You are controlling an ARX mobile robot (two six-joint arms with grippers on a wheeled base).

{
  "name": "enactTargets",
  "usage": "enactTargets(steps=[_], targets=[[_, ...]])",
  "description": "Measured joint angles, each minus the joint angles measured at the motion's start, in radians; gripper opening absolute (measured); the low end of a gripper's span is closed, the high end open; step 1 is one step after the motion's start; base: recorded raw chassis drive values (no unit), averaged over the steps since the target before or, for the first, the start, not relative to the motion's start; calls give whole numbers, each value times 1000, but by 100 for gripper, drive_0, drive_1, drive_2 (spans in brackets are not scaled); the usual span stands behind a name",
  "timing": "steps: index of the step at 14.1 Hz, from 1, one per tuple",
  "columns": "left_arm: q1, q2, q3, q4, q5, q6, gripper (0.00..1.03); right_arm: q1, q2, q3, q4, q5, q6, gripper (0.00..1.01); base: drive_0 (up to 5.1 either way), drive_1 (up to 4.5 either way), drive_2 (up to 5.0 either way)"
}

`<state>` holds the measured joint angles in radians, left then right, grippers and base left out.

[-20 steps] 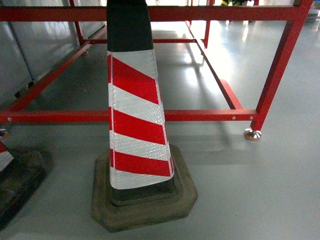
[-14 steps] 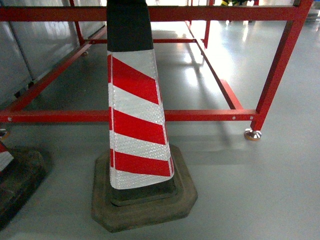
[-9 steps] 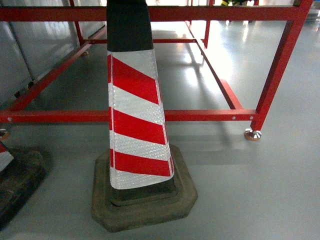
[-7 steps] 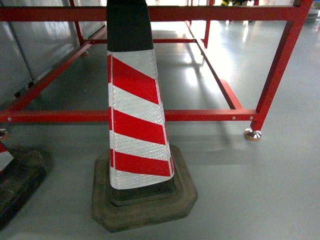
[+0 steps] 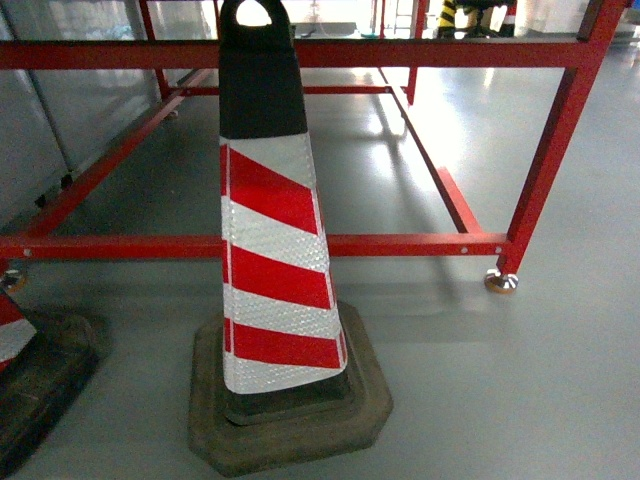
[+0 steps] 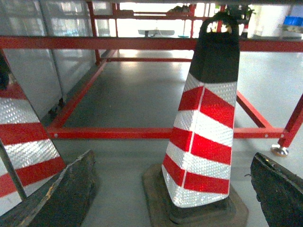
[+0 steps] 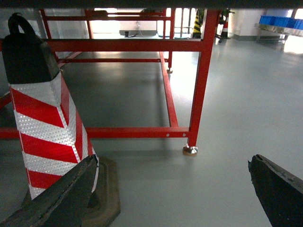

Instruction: Pick blue part to blue bin on bottom shelf

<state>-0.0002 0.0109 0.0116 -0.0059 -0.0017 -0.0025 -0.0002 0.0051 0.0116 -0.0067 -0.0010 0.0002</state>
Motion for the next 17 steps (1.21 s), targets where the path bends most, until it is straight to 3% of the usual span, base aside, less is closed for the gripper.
enactTargets(steps=[17], targets=[[0, 0, 0, 2, 0, 3, 98, 0, 0, 0, 1, 0, 2, 98, 0, 0, 0]])
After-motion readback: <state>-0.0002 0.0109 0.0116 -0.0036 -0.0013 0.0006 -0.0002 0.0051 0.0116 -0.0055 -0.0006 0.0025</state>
